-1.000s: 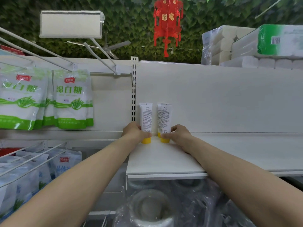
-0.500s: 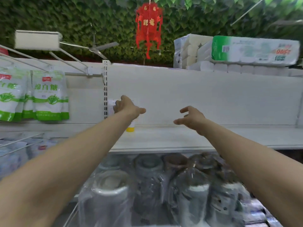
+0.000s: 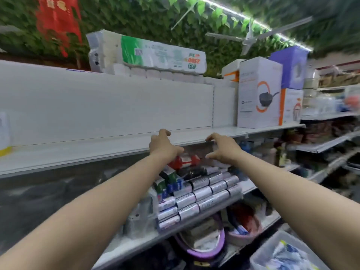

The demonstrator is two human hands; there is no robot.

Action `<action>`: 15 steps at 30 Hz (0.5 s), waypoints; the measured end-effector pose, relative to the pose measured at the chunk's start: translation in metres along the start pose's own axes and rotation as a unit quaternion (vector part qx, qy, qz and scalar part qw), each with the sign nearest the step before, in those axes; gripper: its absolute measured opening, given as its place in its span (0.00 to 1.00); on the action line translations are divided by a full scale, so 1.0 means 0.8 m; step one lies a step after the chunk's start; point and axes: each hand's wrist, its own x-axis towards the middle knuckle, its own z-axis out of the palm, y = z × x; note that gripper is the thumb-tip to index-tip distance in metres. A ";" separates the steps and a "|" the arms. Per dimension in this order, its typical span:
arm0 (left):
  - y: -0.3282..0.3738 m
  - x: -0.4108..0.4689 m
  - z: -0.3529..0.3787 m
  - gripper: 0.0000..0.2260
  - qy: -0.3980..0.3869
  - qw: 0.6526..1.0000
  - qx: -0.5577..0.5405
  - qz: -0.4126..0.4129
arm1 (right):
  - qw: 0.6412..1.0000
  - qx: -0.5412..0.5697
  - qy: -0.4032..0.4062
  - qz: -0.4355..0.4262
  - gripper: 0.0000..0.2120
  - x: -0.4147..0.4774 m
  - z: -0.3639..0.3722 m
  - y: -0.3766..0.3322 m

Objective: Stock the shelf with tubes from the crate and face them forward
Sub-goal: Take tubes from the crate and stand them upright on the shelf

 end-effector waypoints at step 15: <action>0.135 -0.013 0.443 0.29 -0.232 0.966 0.014 0.112 | 0.972 -0.156 -0.021 0.177 0.29 -0.048 -0.063 0.411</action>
